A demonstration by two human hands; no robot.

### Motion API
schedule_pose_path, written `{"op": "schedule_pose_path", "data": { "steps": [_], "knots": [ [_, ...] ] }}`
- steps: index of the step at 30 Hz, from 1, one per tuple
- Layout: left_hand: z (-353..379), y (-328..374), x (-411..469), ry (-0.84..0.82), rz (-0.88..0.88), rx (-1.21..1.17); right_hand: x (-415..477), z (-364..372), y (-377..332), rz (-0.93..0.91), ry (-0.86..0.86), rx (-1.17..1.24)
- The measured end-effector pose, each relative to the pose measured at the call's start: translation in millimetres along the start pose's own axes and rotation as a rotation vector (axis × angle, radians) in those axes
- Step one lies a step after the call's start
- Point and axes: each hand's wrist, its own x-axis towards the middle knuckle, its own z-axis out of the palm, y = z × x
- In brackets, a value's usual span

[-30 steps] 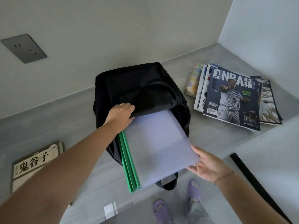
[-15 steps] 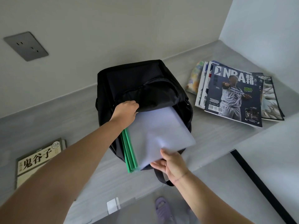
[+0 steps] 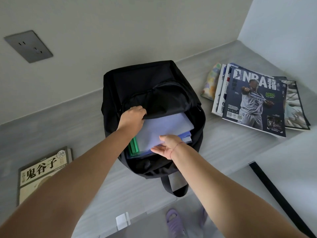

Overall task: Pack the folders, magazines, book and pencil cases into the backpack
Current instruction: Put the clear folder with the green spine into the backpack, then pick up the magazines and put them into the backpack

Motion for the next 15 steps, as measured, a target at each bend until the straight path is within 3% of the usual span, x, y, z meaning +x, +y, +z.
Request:
{"op": "schedule_pose_path", "data": {
  "steps": [4,6,9,12,15],
  "knots": [
    [9.0,18.9,2.7,0.011,-0.02,-0.025,-28.9,-34.1,-16.6,0.123,-0.259,-0.364],
    [9.4,40.6,10.0,0.052,0.013,-0.089,-40.8,-54.2,-30.6,0.005,-0.259,-0.484],
    [5.8,82.7,26.6,0.116,0.105,-0.264,-40.9,-86.5,-66.5,-0.34,-0.018,-0.422],
    [5.7,126.3,47.3,0.125,0.151,-0.427,-39.0,-123.6,-113.0,-0.557,0.206,-0.326],
    [13.7,166.2,73.2,0.038,0.1,-0.615,-34.0,-174.6,-153.1,-0.776,0.558,-0.593]
  ]
}}
